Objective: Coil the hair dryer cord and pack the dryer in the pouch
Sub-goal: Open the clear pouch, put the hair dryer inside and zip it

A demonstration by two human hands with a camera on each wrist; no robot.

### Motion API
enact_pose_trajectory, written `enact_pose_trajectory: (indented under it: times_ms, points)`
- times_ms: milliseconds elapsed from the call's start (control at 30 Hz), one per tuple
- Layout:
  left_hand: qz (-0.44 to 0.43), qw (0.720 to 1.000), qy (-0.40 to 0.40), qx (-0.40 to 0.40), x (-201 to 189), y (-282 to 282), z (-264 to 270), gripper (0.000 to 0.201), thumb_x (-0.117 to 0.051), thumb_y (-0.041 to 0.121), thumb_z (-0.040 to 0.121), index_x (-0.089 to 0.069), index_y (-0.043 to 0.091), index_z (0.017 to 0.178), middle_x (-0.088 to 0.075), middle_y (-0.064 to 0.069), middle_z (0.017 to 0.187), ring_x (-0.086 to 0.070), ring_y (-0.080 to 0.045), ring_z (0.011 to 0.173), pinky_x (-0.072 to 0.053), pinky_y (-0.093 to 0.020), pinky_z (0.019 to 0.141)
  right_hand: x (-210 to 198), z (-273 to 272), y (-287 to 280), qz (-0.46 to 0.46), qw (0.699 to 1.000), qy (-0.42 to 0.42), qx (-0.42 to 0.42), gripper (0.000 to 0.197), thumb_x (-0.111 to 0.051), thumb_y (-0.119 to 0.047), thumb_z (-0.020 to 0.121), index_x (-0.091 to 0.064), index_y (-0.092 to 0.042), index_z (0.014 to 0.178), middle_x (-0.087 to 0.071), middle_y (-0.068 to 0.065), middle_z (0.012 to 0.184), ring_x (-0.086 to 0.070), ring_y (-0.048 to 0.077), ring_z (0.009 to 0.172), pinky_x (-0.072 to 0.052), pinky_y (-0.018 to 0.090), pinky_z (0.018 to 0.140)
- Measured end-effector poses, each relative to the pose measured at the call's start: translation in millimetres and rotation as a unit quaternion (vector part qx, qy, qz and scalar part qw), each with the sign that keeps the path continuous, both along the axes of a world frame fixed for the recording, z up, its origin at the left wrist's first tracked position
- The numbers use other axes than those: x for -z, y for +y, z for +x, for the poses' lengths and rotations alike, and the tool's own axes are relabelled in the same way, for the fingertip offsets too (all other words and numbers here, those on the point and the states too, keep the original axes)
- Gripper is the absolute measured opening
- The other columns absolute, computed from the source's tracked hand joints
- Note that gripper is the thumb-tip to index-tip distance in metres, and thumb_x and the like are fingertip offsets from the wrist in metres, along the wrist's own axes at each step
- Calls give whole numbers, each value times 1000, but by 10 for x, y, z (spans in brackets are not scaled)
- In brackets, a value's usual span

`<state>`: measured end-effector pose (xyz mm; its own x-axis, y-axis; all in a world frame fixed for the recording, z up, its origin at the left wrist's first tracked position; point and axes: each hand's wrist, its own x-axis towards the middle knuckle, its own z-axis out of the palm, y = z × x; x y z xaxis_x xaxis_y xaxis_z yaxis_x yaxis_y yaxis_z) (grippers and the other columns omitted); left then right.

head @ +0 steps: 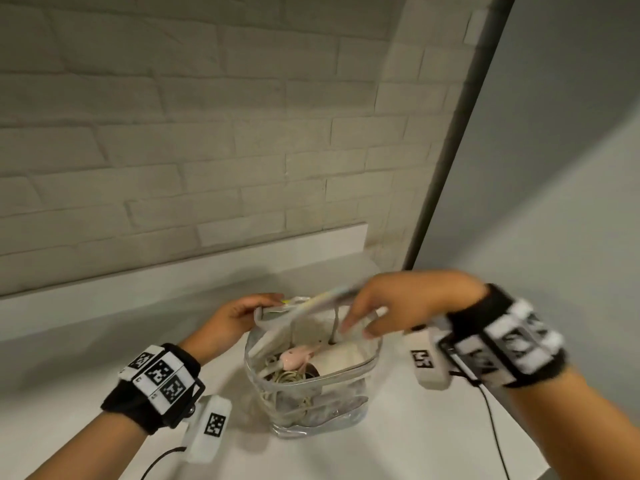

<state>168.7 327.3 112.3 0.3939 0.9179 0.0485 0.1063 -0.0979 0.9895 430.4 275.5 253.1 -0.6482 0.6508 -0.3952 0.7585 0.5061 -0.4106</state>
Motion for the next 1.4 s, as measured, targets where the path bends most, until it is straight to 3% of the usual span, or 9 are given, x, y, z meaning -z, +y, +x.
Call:
enact_pose_trajectory:
  times_ms: [100, 200, 267, 367, 500, 600, 867, 1067, 1400]
  points:
    - [18, 999, 15, 33, 57, -93, -22, 52, -50, -18, 79, -77, 26, 76, -70, 21, 104, -61, 3, 104, -44, -11, 88, -341, 451, -238, -114, 955, 259, 93, 20, -64, -19, 83, -71, -5, 96, -75, 7, 94, -71, 17, 74, -55, 25, 74]
    - [-1, 999, 3, 48, 73, -136, 4, 37, -60, -10, 69, -77, 22, 72, -73, 20, 96, -65, 1, 94, -47, -10, 80, -239, 662, -55, 23, 849, 459, 259, 31, -60, -38, 78, -72, -9, 78, -72, 5, 63, -54, 16, 37, -44, 19, 41]
    - [-23, 999, -1, 46, 93, -105, 13, 47, -48, -10, 77, -77, 26, 76, -73, 20, 91, -66, 2, 87, -48, -11, 75, 122, 603, 225, 110, 836, 419, 336, 9, -59, -24, 85, -67, -22, 81, -71, -6, 63, -45, 7, 32, -37, 17, 35]
    - [-35, 999, -3, -15, 159, -10, 33, 33, -42, 5, 92, -60, 28, 109, -71, 16, 101, -64, 2, 81, -48, -15, 68, 779, 392, 500, 111, 896, 287, 321, 23, -62, -29, 85, -56, -33, 108, -64, -14, 100, -55, 3, 44, -45, 20, 44]
    - [-29, 998, 44, -20, 199, 119, 96, 45, -29, -16, 90, -41, 3, 128, -57, -2, 118, -61, 11, 88, -46, -8, 80, 1196, 166, 564, 148, 957, 102, 226, 37, -55, -34, 89, -54, -25, 125, -60, -3, 128, -56, 16, 115, -41, 25, 94]
    - [-45, 994, 103, 2, 171, 196, 149, 40, -38, -10, 90, -60, 16, 111, -70, 22, 91, -63, 0, 89, -47, -7, 80, 1202, 140, 605, 146, 942, 161, 254, 26, -55, -24, 90, -64, -17, 113, -67, 2, 118, -59, 19, 109, -41, 27, 91]
    - [0, 986, 164, -22, 34, 276, 151, 37, -53, 4, 89, -70, 32, 71, -67, 13, 56, -51, 3, 47, -38, -10, 46, 1297, 175, 664, 118, 912, 244, 306, 19, -65, -24, 83, -71, -14, 98, -72, 3, 103, -64, 15, 96, -46, 30, 89]
    - [251, 876, 406, -69, -38, -101, -209, 26, -50, 40, 79, -69, 23, 80, -44, 18, 69, -53, -11, 62, -43, -28, 62, 1377, 153, 693, 147, 901, 249, 325, 15, -66, -22, 82, -72, -11, 92, -74, 7, 95, -66, 20, 91, -49, 31, 86]
    - [223, 861, 433, -144, 23, -1005, -267, 31, -40, 52, 78, -62, 31, 73, -51, 15, 68, -52, -5, 52, -35, -16, 50, 1441, 14, 663, 204, 891, 235, 330, 15, -64, -22, 83, -72, -10, 88, -74, 8, 89, -64, 21, 83, -41, 22, 71]
